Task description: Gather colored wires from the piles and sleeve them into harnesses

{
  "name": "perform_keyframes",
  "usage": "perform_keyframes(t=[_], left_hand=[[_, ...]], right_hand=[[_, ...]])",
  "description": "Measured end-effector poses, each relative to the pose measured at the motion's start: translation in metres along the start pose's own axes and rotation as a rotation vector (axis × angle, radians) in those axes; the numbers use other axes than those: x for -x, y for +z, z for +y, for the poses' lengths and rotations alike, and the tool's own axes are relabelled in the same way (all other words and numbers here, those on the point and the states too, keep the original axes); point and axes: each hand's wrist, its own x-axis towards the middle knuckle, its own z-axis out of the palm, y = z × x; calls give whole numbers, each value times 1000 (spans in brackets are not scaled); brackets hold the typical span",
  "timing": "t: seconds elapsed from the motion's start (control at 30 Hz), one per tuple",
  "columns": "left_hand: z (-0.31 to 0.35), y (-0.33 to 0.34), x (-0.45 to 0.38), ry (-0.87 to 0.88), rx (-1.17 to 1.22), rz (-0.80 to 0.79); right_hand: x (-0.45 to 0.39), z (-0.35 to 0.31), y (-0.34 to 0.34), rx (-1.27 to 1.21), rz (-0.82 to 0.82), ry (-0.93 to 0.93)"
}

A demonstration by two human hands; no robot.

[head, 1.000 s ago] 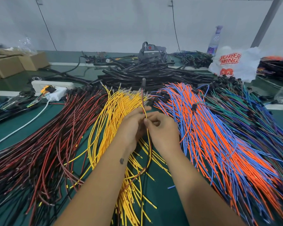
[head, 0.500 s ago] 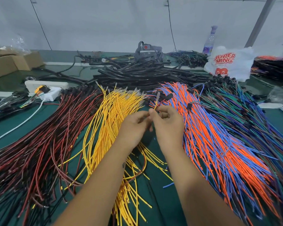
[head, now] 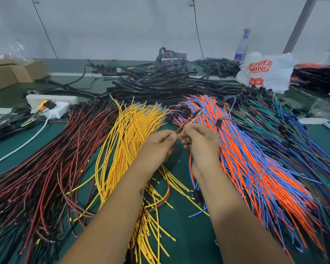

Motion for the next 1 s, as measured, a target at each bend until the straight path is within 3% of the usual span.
perform_keyframes(t=[0.17, 0.3, 0.4, 0.53, 0.67, 0.87, 1.0], left_hand=[[-1, -2, -2, -28, 47, 64], [1, -12, -6, -108, 394, 203], [0, -12, -6, -133, 408, 194], [0, -9, -7, -177, 401, 174], [-1, -10, -7, -154, 332, 177], [-5, -11, -5, -79, 273, 219], [-4, -11, -7, -127, 319, 231]], right_hand=[[1, -1, 3, 90, 76, -93], [-3, -7, -11, 590, 277, -296], [-7, -12, -26, 1028, 324, -404], [-6, -11, -32, 1444, 231, -227], [-8, -9, -32, 1525, 165, -207], [-12, -3, -33, 1542, 195, -202], [-12, -5, -31, 1464, 230, -221]])
